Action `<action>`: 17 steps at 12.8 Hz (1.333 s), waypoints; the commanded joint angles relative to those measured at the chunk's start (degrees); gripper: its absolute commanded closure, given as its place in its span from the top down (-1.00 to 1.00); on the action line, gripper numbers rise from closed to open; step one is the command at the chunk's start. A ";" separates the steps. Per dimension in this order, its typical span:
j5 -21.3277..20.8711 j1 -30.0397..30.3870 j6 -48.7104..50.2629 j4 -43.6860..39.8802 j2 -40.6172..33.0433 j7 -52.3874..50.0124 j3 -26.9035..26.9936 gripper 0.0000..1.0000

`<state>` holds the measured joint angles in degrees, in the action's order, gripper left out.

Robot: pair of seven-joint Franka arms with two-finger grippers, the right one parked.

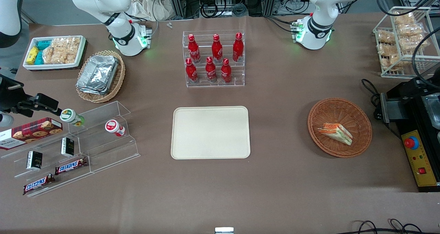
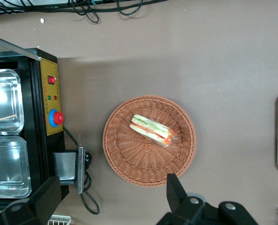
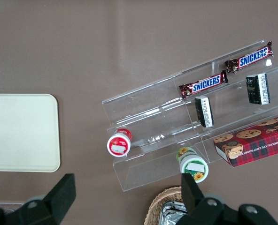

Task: Place sandwich from basket to tray
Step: 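Lower the open left gripper over the wrapped sandwich in the wicker basket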

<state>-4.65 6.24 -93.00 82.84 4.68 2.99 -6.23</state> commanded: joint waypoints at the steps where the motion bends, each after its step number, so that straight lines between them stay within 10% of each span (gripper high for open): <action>1: 0.43 0.09 1.50 0.04 -1.51 -0.88 -0.71 1.00; 7: 1.21 0.52 3.18 8.63 -0.12 -4.11 -0.54 1.00; 17: 2.28 0.96 -19.40 25.00 9.72 -48.05 -0.37 0.90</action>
<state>-2.86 6.72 -110.37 107.01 12.64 -38.31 -6.44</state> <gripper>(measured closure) 0.044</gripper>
